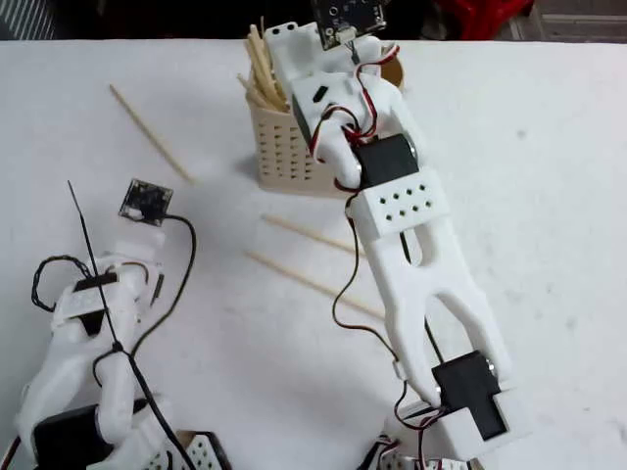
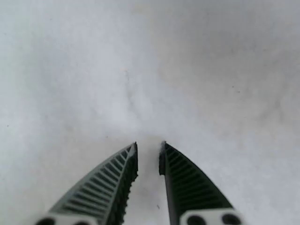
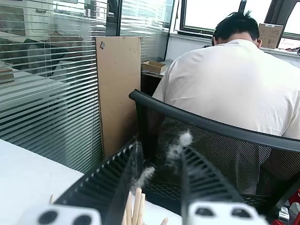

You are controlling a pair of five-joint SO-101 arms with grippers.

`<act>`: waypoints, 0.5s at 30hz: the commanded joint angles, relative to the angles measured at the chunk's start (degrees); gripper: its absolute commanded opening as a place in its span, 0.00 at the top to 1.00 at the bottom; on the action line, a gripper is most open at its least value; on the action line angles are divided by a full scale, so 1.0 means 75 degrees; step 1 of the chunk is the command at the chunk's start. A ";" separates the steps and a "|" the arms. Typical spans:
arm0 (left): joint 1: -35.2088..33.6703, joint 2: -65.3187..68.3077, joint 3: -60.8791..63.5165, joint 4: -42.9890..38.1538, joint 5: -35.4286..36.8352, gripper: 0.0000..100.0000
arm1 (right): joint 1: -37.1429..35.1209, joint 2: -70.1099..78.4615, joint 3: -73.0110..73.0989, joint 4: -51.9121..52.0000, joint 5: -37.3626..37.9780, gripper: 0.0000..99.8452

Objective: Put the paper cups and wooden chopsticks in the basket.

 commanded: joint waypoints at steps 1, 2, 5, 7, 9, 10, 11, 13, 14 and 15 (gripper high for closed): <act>0.0135 -0.0240 -0.0047 -0.0105 -0.0082 0.90 | -0.0076 -0.0076 -0.0457 0.0381 -0.0035 0.93; 0.0135 -0.0240 -0.0047 -0.0105 -0.0082 0.90 | -0.0076 -0.0135 -0.0457 0.0721 -0.0035 0.94; 0.0135 -0.0240 -0.0047 -0.0105 -0.0082 0.90 | -0.0064 -0.0604 -0.0422 0.2374 -0.0047 0.97; 0.0135 -0.0240 -0.0047 -0.0105 -0.0082 0.90 | -0.0018 -0.1037 -0.0422 0.3792 -0.0070 0.97; 0.0135 -0.0240 -0.0047 -0.0105 -0.0082 0.90 | -0.0064 -0.1506 -0.0422 0.5257 -0.0070 0.96; 0.0135 -0.0240 -0.0047 -0.0105 -0.0082 0.90 | -0.0076 -0.1776 -0.0422 0.5984 -0.0070 0.95; 0.0135 -0.0240 -0.0047 -0.0105 -0.0082 0.90 | -0.0088 -0.2022 -0.0422 0.6629 -0.0070 0.94; 0.0135 -0.0240 -0.0047 -0.0105 -0.0082 0.90 | -0.0299 -0.2467 -0.0422 0.7437 0.0000 0.94; 0.0135 -0.0240 -0.0047 -0.0105 -0.0082 0.90 | -0.0428 -0.2643 -0.0410 0.7766 0.0059 0.94; 0.0135 -0.0240 -0.0047 -0.0105 -0.0082 0.90 | -0.0557 -0.2796 -0.0375 0.8117 0.0305 0.94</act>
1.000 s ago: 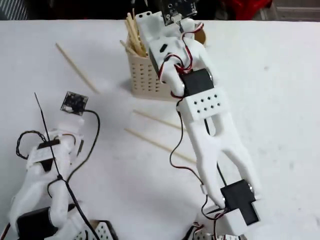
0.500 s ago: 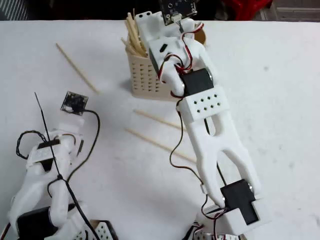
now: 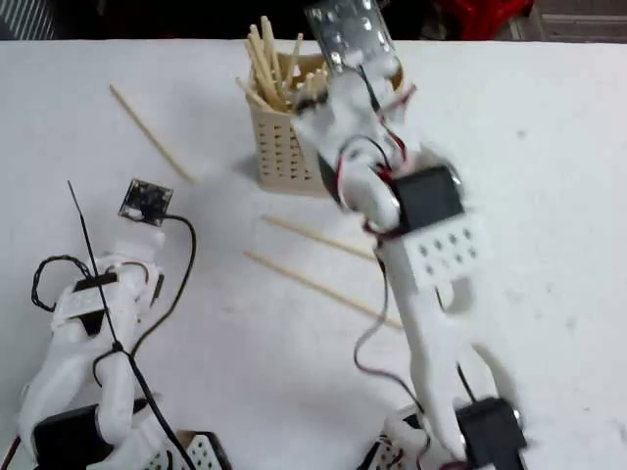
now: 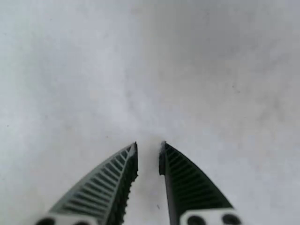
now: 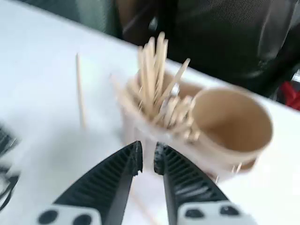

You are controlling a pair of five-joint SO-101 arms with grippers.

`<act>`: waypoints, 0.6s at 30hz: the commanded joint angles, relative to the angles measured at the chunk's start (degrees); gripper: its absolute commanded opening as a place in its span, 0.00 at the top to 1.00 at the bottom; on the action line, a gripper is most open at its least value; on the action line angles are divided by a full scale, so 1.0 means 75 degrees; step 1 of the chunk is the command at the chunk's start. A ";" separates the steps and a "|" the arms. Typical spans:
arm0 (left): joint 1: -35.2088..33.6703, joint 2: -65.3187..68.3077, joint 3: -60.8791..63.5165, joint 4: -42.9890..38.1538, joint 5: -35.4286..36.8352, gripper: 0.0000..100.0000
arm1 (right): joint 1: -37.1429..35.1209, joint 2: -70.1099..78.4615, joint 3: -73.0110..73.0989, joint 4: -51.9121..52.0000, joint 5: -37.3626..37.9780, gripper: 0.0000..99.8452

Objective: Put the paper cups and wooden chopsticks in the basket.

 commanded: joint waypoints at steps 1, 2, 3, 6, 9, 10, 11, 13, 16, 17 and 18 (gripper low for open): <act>0.0135 -0.0240 -0.0047 -0.0105 -0.0082 0.90 | -0.0580 -0.1037 -0.0281 0.1846 0.0668 0.94; 0.0135 -0.0240 -0.0047 -0.0105 -0.0082 0.90 | -0.0779 -0.1119 -0.0176 0.2069 0.1067 0.94; 0.0135 -0.0240 -0.0047 -0.0105 -0.0082 0.90 | -0.0908 -0.1155 -0.0023 0.2268 0.1395 0.93; 0.0135 -0.0240 -0.0047 -0.0105 -0.0082 0.90 | -0.1096 -0.1190 0.0727 0.2432 0.1958 0.93; 0.0135 -0.0240 -0.0047 -0.0105 -0.0082 0.90 | -0.1096 -0.1190 0.1770 0.2186 0.2567 0.93; 0.0135 -0.0240 -0.0047 -0.0105 -0.0082 0.90 | -0.1108 -0.1190 0.2168 0.2034 0.2907 0.93; 0.0135 -0.0240 -0.0047 -0.0105 -0.0082 0.90 | -0.1119 -0.1190 0.2590 0.1823 0.3200 0.93; 0.0135 -0.0240 -0.0047 -0.0105 -0.0082 0.90 | -0.1119 -0.1178 0.3434 0.1272 0.3622 0.93; 0.0135 -0.0240 -0.0047 -0.0105 -0.0082 0.90 | -0.1073 -0.1178 0.4642 0.0229 0.3985 0.92; 0.0135 -0.0240 -0.0047 -0.0105 -0.0082 0.90 | -0.1073 -0.1166 0.5005 -0.0123 0.4044 0.90; 0.0135 -0.0240 -0.0047 -0.0105 -0.0082 0.90 | -0.1061 -0.1119 0.5298 -0.0416 0.4079 0.88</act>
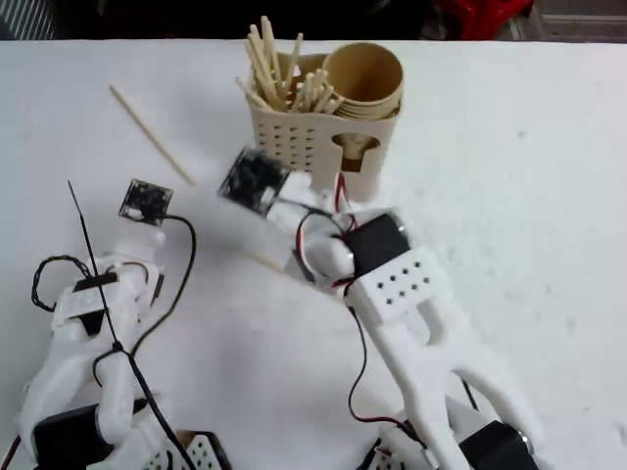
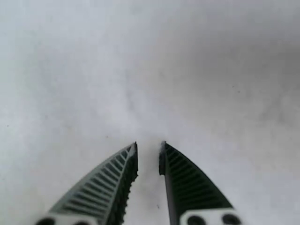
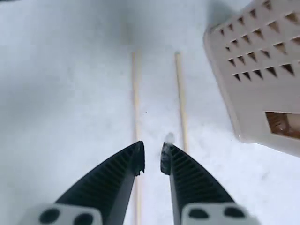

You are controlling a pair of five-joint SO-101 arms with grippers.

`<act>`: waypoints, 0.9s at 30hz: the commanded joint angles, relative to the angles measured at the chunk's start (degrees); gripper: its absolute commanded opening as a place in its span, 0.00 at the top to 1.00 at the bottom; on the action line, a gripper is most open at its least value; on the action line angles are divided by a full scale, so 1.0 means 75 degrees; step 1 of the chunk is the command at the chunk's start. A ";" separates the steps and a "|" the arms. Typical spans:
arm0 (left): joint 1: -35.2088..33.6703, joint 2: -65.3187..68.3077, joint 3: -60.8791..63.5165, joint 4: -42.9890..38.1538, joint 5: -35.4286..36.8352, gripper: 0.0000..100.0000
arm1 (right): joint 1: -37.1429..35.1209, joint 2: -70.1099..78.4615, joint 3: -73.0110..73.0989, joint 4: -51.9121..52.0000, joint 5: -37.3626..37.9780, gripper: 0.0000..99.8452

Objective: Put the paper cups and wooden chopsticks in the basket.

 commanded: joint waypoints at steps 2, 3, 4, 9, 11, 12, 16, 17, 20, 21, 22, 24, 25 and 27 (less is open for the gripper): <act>0.0135 -0.0240 -0.0047 -0.0105 -0.0082 0.90 | 0.0029 0.0088 0.1465 -0.1612 0.0481 0.83; 0.0135 -0.0240 -0.0047 -0.0105 -0.0082 0.90 | 0.0029 0.0264 0.1536 -0.1764 0.0527 0.81; 0.0135 -0.0240 -0.0047 -0.0105 -0.0082 0.90 | 0.0088 0.0475 0.1571 -0.1881 0.0598 0.81; 0.0135 -0.0240 -0.0047 -0.0105 -0.0082 0.90 | 0.0592 0.1659 0.1536 -0.2807 0.0903 0.82; 0.0135 -0.0240 -0.0047 -0.0105 -0.0082 0.90 | 0.0768 0.2104 0.1536 -0.3112 0.1008 0.82; 0.0135 -0.0240 -0.0047 -0.0105 -0.0082 0.90 | 0.0826 0.2280 0.1536 -0.3276 0.1008 0.82; 0.0135 -0.0240 -0.0047 -0.0105 -0.0082 0.90 | 0.1002 0.2878 0.1536 -0.3874 0.0996 0.82; 0.0135 -0.0240 -0.0047 -0.0105 -0.0082 0.90 | 0.1002 0.2971 0.1536 -0.3956 0.0996 0.82; 0.0135 -0.0240 -0.0047 -0.0105 -0.0082 0.90 | 0.1014 0.3229 0.1536 -0.4097 0.0996 0.82; 0.0135 -0.0240 -0.0047 -0.0105 -0.0082 0.90 | 0.1014 0.3311 0.1536 -0.4108 0.0996 0.82; 0.0135 -0.0240 -0.0047 -0.0105 -0.0082 0.90 | 0.1014 0.3382 0.1536 -0.4120 0.0996 0.82; 0.0135 -0.0240 -0.0047 -0.0105 -0.0082 0.90 | 0.1002 0.3534 0.1536 -0.4120 0.0996 0.84; 0.0135 -0.0240 -0.0047 -0.0105 -0.0082 0.90 | 0.0979 0.3616 0.1536 -0.4120 0.0996 0.85; 0.0135 -0.0240 -0.0047 -0.0105 -0.0082 0.90 | 0.0955 0.3780 0.1536 -0.4097 0.0996 0.88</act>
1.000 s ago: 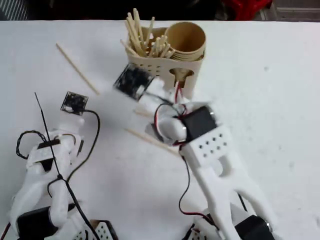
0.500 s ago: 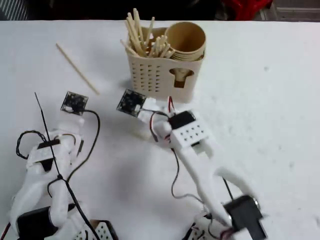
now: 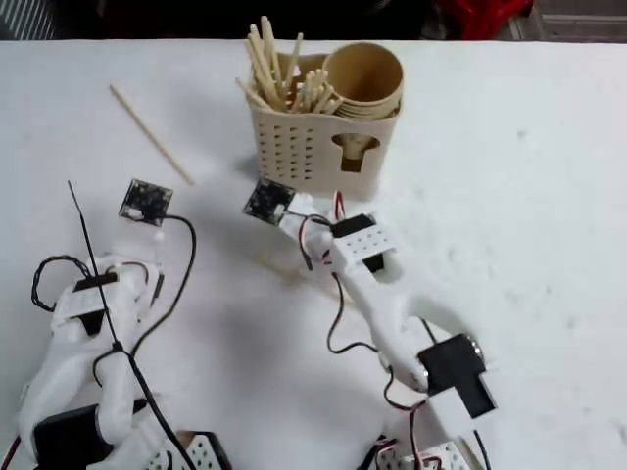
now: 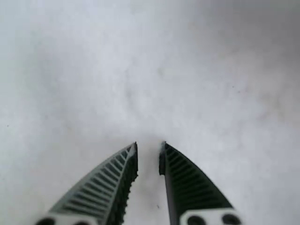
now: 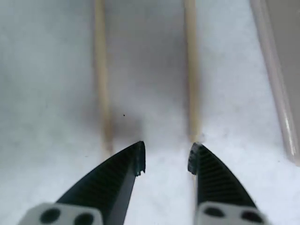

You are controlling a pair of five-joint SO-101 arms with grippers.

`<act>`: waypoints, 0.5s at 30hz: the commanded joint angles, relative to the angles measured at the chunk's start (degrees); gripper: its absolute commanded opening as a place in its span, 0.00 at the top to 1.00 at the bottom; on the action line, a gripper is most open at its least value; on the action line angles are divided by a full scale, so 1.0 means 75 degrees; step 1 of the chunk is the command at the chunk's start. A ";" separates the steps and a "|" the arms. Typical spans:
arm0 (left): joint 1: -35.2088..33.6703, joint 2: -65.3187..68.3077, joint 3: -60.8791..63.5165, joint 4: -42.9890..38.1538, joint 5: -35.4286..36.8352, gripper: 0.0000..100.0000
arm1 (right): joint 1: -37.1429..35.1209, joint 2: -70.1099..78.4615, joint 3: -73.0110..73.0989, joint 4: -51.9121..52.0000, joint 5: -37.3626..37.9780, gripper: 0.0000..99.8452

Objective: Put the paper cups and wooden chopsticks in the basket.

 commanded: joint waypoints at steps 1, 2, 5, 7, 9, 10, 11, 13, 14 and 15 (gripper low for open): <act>0.0135 -0.0240 -0.0047 -0.0105 -0.0082 0.90 | 0.0018 0.0193 -0.0047 -0.0064 0.0070 0.90; 0.0135 -0.0240 -0.0047 -0.0105 -0.0082 0.90 | 0.0018 0.0264 -0.0047 -0.0053 0.0070 0.92; 0.0135 -0.0240 -0.0047 -0.0105 -0.0082 0.90 | 0.0053 0.0264 -0.0047 -0.0041 0.0035 0.99; 0.0135 -0.0240 -0.0047 -0.0105 -0.0082 0.90 | 0.0064 0.0123 -0.0047 0.0111 0.0023 0.98; 0.0135 -0.0240 -0.0047 -0.0105 -0.0082 0.90 | 0.0029 -0.0158 -0.0047 0.0393 0.0000 0.98; 0.0135 -0.0240 -0.0047 -0.0105 -0.0082 0.90 | 0.0018 -0.0334 -0.0035 0.0498 0.0000 0.98; 0.0135 -0.0240 -0.0047 -0.0105 -0.0082 0.90 | 0.0018 -0.0498 -0.0035 0.0557 -0.0023 0.98; 0.0135 -0.0240 -0.0047 -0.0105 -0.0082 0.90 | 0.0053 -0.0779 -0.0047 0.0510 -0.0328 0.98; 0.0135 -0.0240 -0.0047 -0.0105 -0.0082 0.90 | 0.0053 -0.0885 -0.0047 0.0498 -0.0457 0.98; 0.0135 -0.0240 -0.0047 -0.0105 -0.0082 0.90 | 0.0018 -0.0955 -0.0047 0.0592 -0.0527 0.98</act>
